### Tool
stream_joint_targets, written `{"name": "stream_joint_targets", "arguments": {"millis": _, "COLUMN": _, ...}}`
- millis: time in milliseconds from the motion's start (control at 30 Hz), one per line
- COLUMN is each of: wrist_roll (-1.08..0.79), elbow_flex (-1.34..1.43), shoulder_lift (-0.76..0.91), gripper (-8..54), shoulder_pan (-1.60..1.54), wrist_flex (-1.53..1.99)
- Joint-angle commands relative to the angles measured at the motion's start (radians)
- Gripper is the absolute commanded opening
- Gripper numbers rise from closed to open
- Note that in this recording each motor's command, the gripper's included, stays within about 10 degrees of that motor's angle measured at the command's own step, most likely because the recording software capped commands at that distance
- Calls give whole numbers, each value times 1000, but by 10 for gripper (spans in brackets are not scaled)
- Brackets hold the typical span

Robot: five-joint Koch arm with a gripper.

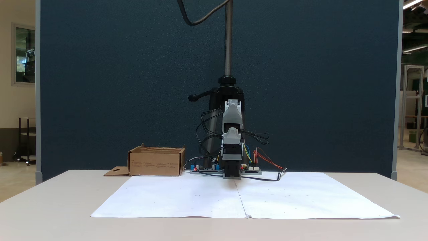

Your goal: Grasp a green dice and put it in the bin.

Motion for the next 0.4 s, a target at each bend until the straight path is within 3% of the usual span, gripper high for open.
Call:
{"name": "stream_joint_targets", "arguments": {"millis": 0, "wrist_roll": 54, "elbow_flex": 69, "shoulder_lift": 114, "gripper": 418, "shoulder_pan": 5, "wrist_flex": -94}}
{"name": "stream_joint_targets", "arguments": {"millis": 367, "wrist_roll": 46, "elbow_flex": 69, "shoulder_lift": 114, "gripper": 435, "shoulder_pan": 3, "wrist_flex": -92}}
